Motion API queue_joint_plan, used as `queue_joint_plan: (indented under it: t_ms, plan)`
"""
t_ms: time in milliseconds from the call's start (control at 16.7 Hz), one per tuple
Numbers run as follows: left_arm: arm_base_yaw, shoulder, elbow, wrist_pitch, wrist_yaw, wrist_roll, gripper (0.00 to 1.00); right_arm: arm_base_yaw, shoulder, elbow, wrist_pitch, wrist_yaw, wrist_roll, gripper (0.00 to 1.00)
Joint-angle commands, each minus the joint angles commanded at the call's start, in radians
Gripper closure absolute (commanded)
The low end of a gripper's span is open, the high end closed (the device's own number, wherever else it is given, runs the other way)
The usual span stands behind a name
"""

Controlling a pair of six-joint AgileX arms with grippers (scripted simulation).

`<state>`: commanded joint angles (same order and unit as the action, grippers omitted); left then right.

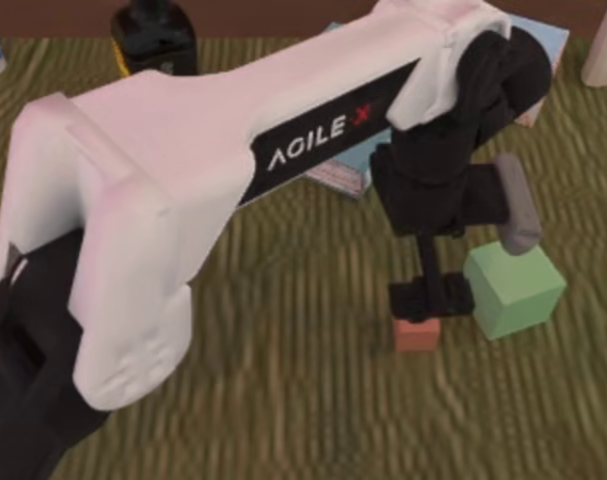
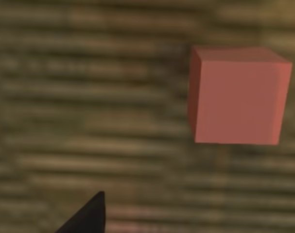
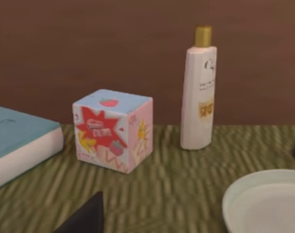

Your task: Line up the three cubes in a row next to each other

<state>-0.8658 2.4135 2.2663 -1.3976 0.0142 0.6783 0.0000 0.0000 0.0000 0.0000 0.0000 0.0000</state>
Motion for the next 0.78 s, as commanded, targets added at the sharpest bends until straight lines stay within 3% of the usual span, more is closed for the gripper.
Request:
queue_joint_plan:
  t_ms: [240,600,780]
  plan:
    - [0.149,-0.06,-0.103,0.043,-0.003,-0.041,0.0,0.0,0.0,0.0,0.0,0.0,0.0,0.0]
    - [0.559,-0.197,-0.361,0.138,-0.009,-0.136,0.0,0.0,0.0,0.0,0.0,0.0,0.0,0.0]
    - [0.69,-0.254,-0.46,0.177,-0.011,-0.173,0.0,0.0,0.0,0.0,0.0,0.0,0.0,0.0]
